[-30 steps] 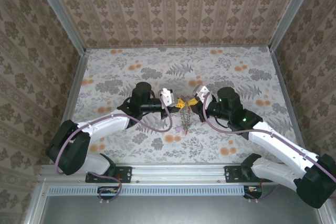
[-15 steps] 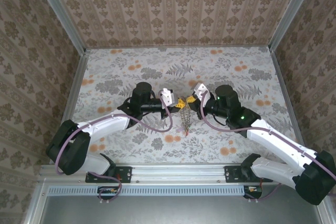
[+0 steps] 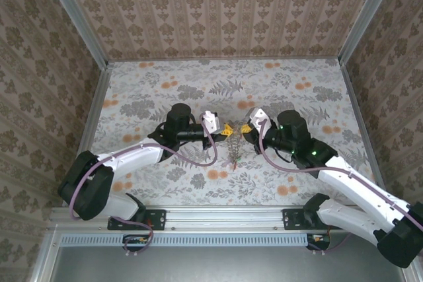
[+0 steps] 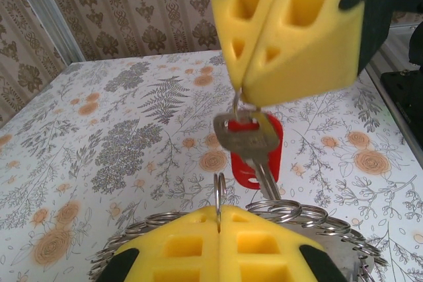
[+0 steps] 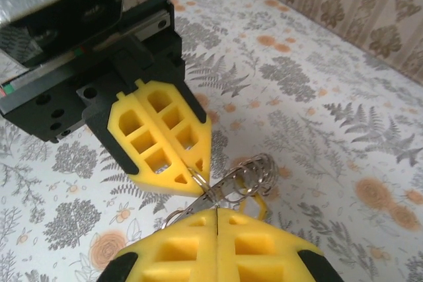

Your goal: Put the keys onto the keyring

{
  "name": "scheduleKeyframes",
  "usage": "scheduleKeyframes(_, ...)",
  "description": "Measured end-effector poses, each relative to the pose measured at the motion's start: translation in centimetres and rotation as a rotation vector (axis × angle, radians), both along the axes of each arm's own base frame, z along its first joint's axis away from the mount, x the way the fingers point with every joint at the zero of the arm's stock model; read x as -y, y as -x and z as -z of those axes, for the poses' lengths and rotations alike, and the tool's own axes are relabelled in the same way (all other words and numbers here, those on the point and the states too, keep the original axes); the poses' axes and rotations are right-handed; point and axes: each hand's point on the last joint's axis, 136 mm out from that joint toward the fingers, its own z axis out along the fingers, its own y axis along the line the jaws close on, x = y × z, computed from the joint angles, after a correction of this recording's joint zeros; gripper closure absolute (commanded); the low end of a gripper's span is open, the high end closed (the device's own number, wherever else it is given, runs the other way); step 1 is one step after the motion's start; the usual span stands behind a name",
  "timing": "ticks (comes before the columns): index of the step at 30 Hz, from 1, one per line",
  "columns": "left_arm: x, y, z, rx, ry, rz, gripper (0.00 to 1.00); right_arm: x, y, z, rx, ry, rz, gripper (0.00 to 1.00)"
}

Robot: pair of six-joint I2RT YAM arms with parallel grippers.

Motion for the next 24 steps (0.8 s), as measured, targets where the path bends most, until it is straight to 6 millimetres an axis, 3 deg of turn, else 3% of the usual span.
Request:
scheduleKeyframes(5, 0.0, 0.0, 0.0, 0.0, 0.0, 0.0, 1.0, -0.9, -0.1, 1.2, -0.049, 0.008, -0.035, 1.0)
scheduleKeyframes(16, -0.1, -0.2, 0.1, -0.003, -0.006, -0.011, 1.0, -2.1, -0.8, 0.9, -0.053, -0.009, -0.06, 1.0)
scheduleKeyframes(24, -0.2, -0.5, 0.1, 0.001, -0.007, -0.026, 1.0, -1.8, -1.5, 1.2, -0.035, 0.02, -0.013, 1.0)
